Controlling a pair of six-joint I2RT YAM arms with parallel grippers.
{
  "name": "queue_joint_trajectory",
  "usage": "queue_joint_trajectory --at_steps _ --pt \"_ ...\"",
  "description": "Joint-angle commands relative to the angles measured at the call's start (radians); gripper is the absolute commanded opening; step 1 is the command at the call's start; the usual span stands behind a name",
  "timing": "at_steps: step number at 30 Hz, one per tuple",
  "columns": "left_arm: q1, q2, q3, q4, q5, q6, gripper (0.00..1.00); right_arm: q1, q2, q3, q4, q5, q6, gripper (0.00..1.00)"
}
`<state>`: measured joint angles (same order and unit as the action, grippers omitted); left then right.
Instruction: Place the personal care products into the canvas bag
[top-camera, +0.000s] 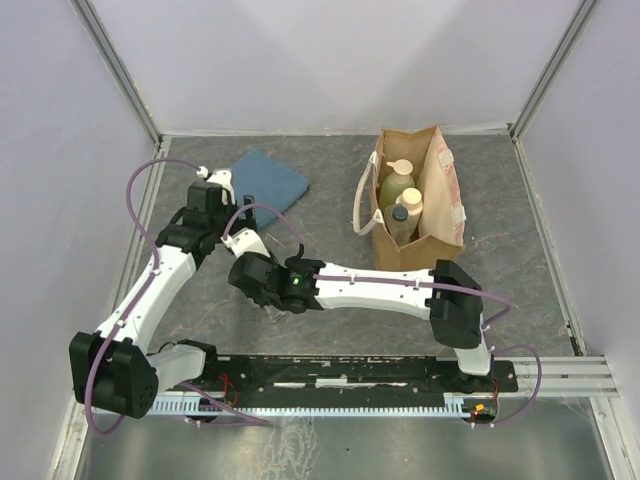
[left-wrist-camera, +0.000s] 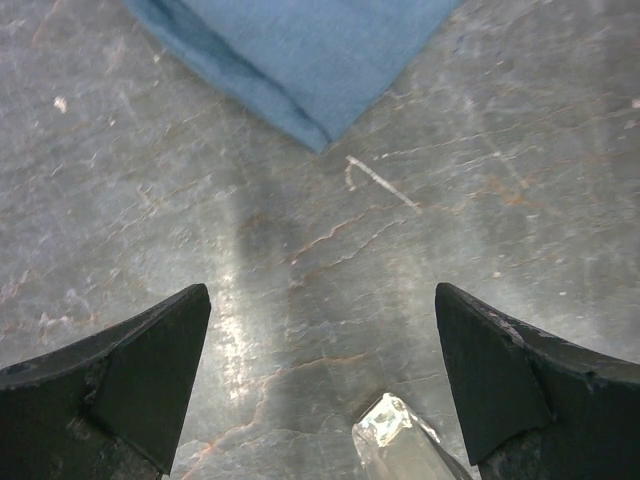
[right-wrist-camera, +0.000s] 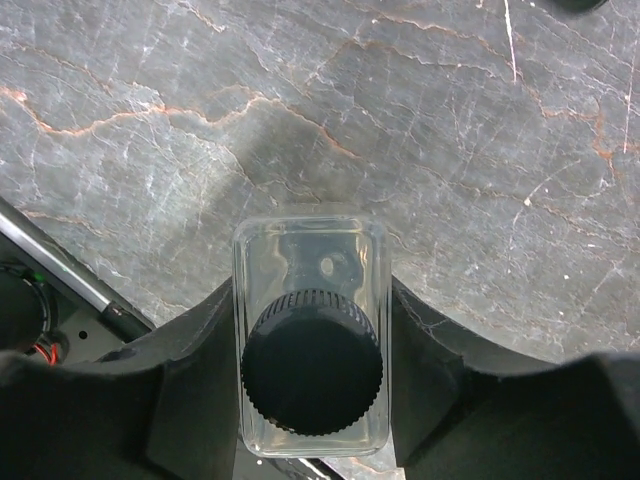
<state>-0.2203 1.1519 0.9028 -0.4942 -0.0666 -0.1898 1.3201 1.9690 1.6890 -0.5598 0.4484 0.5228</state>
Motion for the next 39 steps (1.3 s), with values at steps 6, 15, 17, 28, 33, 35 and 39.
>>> queue_joint_trajectory --at_steps 6,15,17,28,33,35,39 --pt "0.001 0.027 0.231 0.039 0.236 -0.061 1.00 -0.005 -0.284 -0.127 -0.136 0.108 0.002 0.00" --pt "-0.201 0.148 0.470 0.080 0.268 -0.140 1.00 -0.005 -0.627 -0.160 -0.362 0.198 0.033 0.00" --pt "-0.252 0.208 0.525 0.082 0.265 -0.149 1.00 -0.003 -0.692 -0.150 -0.399 0.200 0.034 0.00" --pt "-0.493 0.537 0.792 0.114 0.171 -0.135 1.00 0.002 -0.880 -0.020 -0.633 0.365 0.039 0.00" --pt "-0.545 0.647 0.895 0.114 0.128 -0.132 1.00 0.003 -0.940 0.042 -0.672 0.379 0.026 0.00" --pt "-0.559 0.683 0.925 0.114 0.112 -0.131 1.00 0.002 -0.951 0.066 -0.684 0.374 0.014 0.00" --pt "-0.570 0.734 0.960 0.104 0.084 -0.118 0.87 0.002 -0.941 0.139 -0.733 0.401 -0.008 0.00"
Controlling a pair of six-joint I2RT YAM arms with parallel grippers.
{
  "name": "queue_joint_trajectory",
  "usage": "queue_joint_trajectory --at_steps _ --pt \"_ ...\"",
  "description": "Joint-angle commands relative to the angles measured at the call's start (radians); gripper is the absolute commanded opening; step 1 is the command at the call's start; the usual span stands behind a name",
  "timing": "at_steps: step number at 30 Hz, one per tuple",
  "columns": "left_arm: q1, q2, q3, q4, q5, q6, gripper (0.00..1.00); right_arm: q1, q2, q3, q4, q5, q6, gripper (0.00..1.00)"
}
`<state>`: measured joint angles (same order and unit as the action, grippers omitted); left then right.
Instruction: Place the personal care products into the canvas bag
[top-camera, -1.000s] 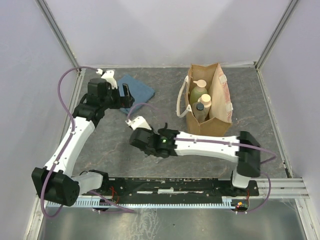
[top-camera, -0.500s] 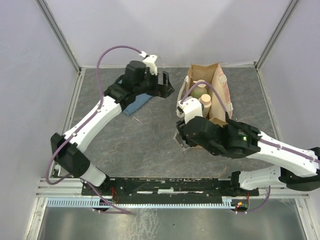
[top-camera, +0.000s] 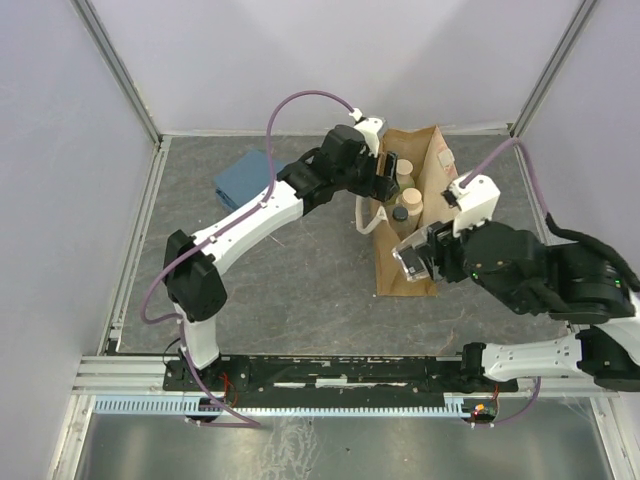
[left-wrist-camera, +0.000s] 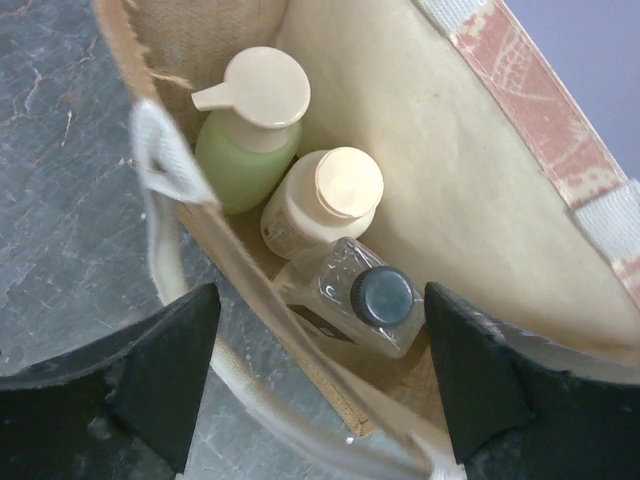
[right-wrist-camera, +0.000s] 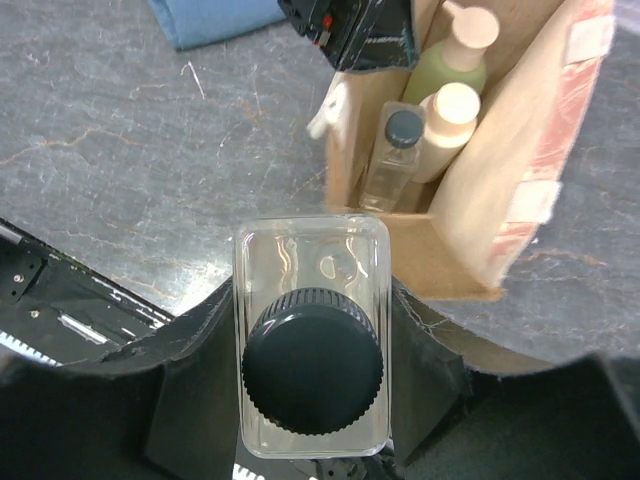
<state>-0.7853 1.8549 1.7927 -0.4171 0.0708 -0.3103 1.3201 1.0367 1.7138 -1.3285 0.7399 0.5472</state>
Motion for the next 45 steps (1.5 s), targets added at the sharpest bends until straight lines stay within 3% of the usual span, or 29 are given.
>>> queue_joint_trajectory --at_steps 1,5,8,9,17,26,34,45 --pt "-0.007 0.038 0.073 0.020 -0.056 0.006 0.75 0.002 -0.003 0.138 0.027 0.114 -0.042 0.00" --pt "-0.011 0.030 0.048 0.008 -0.087 0.019 0.28 0.002 -0.001 0.209 0.028 0.146 -0.105 0.00" --pt "-0.010 0.001 0.014 0.002 -0.115 0.025 0.06 0.002 -0.001 0.246 0.031 0.213 -0.154 0.00" --pt "-0.009 -0.013 0.001 0.002 -0.123 0.027 0.03 0.002 -0.002 0.259 0.035 0.230 -0.171 0.00" --pt "-0.012 -0.155 -0.092 -0.035 -0.197 0.059 0.03 0.002 -0.018 0.251 0.082 0.322 -0.277 0.00" --pt "-0.010 -0.251 -0.119 -0.104 -0.251 0.107 0.03 -0.008 0.057 0.161 0.131 0.313 -0.263 0.00" --pt "0.002 -0.322 -0.165 -0.138 -0.311 0.128 0.03 -0.176 0.197 0.095 0.255 0.023 -0.263 0.00" --pt "0.122 -0.455 -0.270 -0.172 -0.274 0.135 0.03 -0.314 0.367 0.329 0.294 -0.154 -0.406 0.00"
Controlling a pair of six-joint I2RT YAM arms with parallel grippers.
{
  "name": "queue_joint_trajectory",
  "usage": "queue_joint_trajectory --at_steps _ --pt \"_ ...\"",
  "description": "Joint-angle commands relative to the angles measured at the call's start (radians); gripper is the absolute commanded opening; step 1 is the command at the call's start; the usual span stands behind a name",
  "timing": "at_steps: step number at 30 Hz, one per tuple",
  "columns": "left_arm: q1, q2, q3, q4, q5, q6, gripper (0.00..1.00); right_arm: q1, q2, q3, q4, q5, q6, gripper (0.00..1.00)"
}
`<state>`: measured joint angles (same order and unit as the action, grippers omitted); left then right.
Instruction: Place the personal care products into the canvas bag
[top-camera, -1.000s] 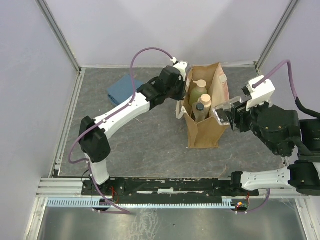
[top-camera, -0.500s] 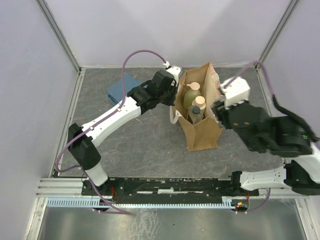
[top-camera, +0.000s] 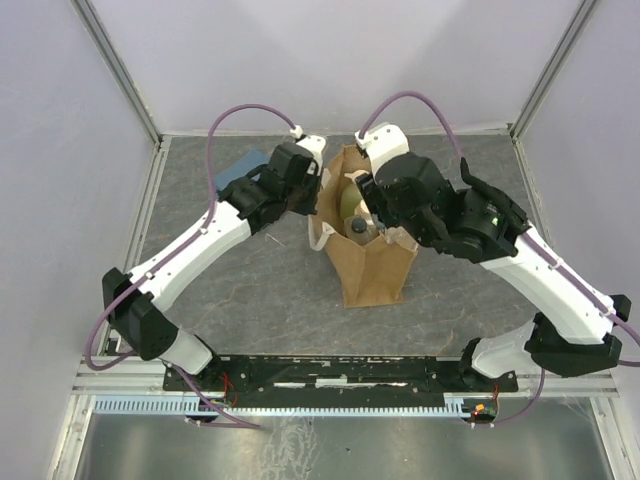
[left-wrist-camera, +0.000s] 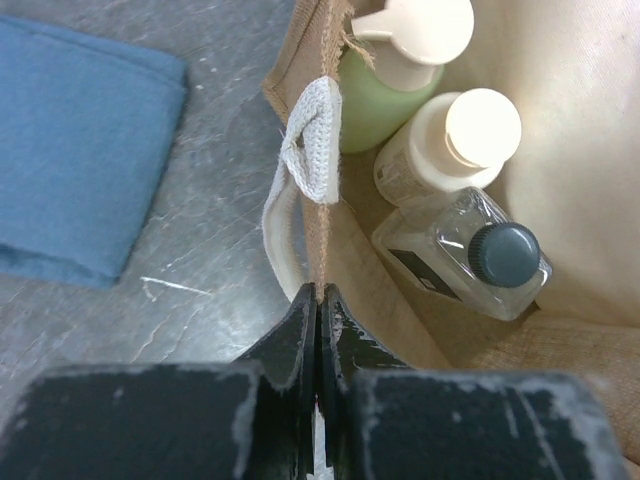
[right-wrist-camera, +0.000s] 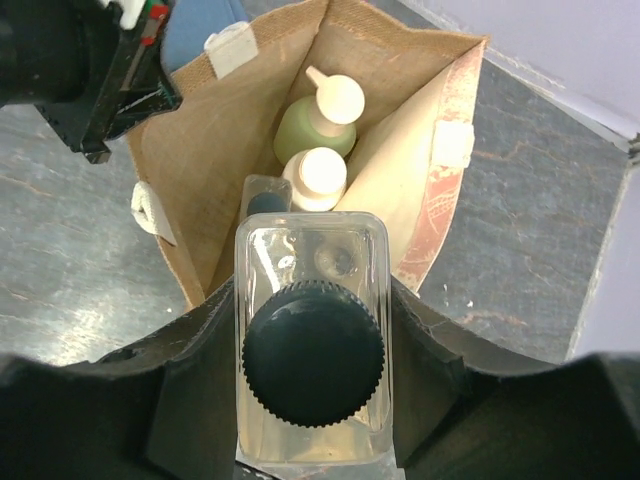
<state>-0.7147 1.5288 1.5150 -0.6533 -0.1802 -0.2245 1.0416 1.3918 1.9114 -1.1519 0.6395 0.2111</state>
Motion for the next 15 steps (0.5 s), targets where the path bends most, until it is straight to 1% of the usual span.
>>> queue_joint_trajectory --at_steps 1,4,7,11,15 --pt "0.064 -0.136 -0.002 0.063 -0.018 0.050 0.03 -0.048 0.021 0.159 0.111 -0.070 -0.080 0.00" --pt "0.084 -0.153 -0.029 0.066 -0.002 0.054 0.03 -0.090 0.046 0.230 0.101 -0.131 -0.110 0.00" --pt "0.095 -0.167 -0.052 0.071 0.008 0.060 0.03 -0.158 0.061 0.226 0.125 -0.235 -0.134 0.00" --pt "0.109 -0.187 -0.076 0.075 0.013 0.061 0.03 -0.204 0.076 0.157 0.176 -0.353 -0.149 0.00" --pt "0.116 -0.196 -0.088 0.074 0.018 0.064 0.03 -0.216 0.056 0.033 0.261 -0.479 -0.166 0.00"
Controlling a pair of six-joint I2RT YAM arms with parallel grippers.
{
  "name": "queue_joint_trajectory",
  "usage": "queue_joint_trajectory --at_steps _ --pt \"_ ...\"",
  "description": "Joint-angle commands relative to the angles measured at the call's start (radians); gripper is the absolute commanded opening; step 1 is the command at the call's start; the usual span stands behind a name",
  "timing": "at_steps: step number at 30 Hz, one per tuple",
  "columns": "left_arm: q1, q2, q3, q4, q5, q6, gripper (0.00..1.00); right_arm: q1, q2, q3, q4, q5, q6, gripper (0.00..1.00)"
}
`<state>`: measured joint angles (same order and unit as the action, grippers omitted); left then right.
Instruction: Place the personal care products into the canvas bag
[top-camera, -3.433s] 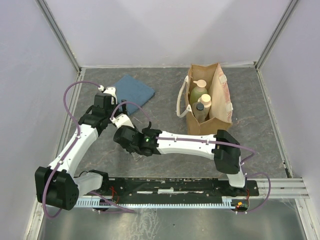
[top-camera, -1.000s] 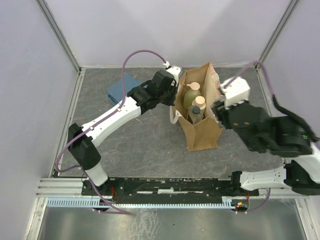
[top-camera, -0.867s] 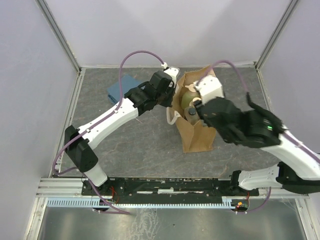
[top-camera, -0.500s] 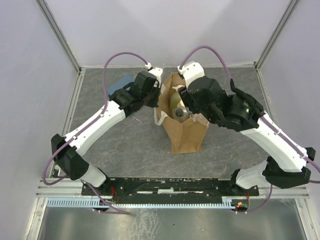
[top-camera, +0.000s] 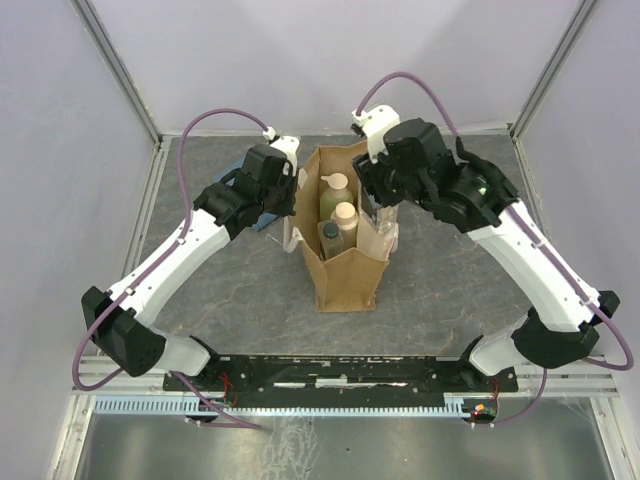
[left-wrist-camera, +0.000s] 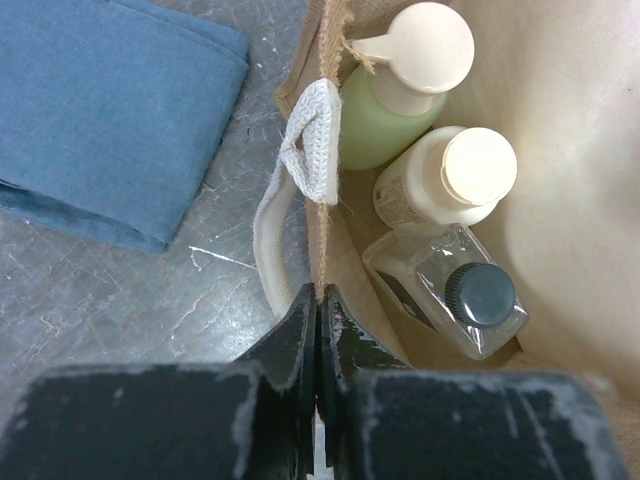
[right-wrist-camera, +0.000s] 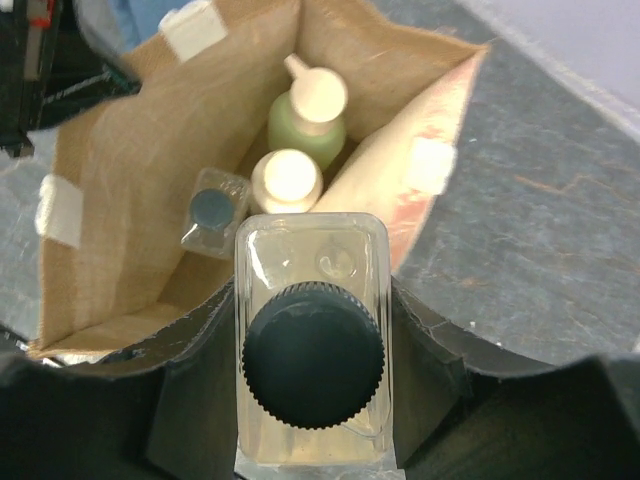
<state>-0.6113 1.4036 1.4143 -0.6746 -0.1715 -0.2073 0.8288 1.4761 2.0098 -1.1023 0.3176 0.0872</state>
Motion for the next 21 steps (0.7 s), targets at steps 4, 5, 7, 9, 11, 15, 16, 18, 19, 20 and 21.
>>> queue_joint_trajectory --at_steps 4,5,7,9,11,15,16,18,19,20,21 --pt "0.013 -0.079 -0.003 0.104 0.010 0.049 0.03 -0.005 -0.057 -0.160 0.276 -0.293 -0.048 0.00" --pt "0.014 -0.082 -0.013 0.111 0.011 0.049 0.03 -0.005 -0.064 -0.181 0.286 -0.329 -0.049 0.00" --pt "0.015 -0.090 -0.032 0.125 0.012 0.046 0.03 -0.005 -0.075 -0.211 0.296 -0.389 -0.039 0.00" --pt "0.016 -0.095 -0.046 0.135 0.012 0.042 0.03 -0.005 -0.088 -0.232 0.297 -0.451 -0.033 0.00" --pt "0.016 -0.097 -0.054 0.140 0.013 0.042 0.03 -0.005 -0.102 -0.247 0.299 -0.503 -0.019 0.00" --pt "0.018 -0.094 -0.057 0.148 0.017 0.042 0.03 -0.005 -0.106 -0.245 0.281 -0.584 0.012 0.00" --pt "0.018 -0.094 -0.057 0.149 0.018 0.041 0.03 -0.005 -0.103 -0.242 0.271 -0.597 0.018 0.00" --pt "0.018 -0.094 -0.058 0.153 0.021 0.040 0.03 -0.005 -0.092 -0.251 0.258 -0.616 0.025 0.00" --pt "0.018 -0.094 -0.057 0.154 0.022 0.040 0.03 -0.005 -0.090 -0.272 0.263 -0.619 0.023 0.00" --pt "0.018 -0.094 -0.055 0.154 0.023 0.039 0.03 -0.005 -0.089 -0.294 0.268 -0.616 0.018 0.00" --pt "0.019 -0.094 -0.052 0.155 0.027 0.039 0.03 -0.005 -0.092 -0.321 0.284 -0.606 0.016 0.00"
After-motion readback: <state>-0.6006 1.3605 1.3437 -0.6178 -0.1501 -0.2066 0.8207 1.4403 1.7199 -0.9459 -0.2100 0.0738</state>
